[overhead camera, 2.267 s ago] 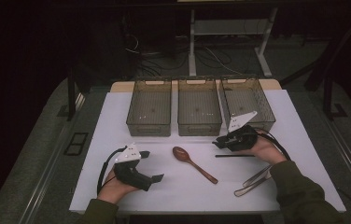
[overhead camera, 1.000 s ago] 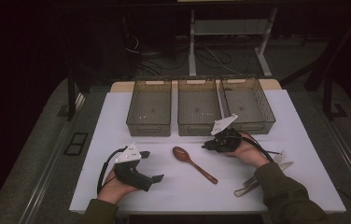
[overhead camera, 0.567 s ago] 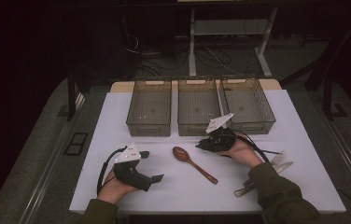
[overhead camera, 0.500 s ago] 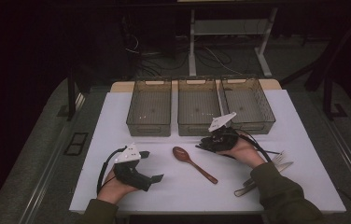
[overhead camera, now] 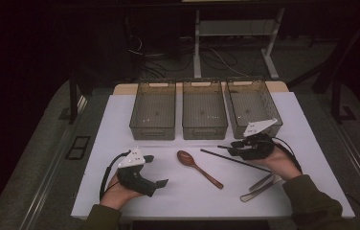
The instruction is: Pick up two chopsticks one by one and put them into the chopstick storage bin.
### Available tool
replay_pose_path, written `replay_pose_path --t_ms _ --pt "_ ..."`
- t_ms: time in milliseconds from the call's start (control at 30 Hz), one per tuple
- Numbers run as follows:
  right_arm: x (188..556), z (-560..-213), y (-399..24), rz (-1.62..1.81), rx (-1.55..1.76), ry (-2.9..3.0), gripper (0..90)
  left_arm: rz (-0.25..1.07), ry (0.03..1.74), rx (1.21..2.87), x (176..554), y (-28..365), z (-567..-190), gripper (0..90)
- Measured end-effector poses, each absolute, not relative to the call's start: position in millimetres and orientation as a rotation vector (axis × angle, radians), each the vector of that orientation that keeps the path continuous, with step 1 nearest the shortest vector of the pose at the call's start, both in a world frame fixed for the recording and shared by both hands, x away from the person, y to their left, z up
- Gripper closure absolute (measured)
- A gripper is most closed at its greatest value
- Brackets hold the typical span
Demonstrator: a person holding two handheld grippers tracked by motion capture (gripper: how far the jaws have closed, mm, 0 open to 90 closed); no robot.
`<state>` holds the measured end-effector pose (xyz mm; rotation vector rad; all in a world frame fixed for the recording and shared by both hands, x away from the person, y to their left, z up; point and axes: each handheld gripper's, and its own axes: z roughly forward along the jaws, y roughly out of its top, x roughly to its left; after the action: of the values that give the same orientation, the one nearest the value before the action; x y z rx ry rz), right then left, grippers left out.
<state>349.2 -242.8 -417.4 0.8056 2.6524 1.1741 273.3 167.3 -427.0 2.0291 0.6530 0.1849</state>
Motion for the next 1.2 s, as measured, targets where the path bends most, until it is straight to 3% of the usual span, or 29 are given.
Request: replay_pose_path --t_ms 433,667,1200 --pt "326.9 -431.4 -272.4 1.106 0.878 2.681 66.0 0.189 0.665 2.01 273.2 170.1 -426.4 0.0" --pt "328.6 -441.8 -271.8 1.071 0.854 2.708 76.5 0.188 0.668 2.011 273.4 170.5 -427.2 0.0" --pt "329.9 -447.4 -267.7 1.043 0.792 2.717 83.6 0.188 0.667 2.014 273.3 169.2 -428.7 0.0"
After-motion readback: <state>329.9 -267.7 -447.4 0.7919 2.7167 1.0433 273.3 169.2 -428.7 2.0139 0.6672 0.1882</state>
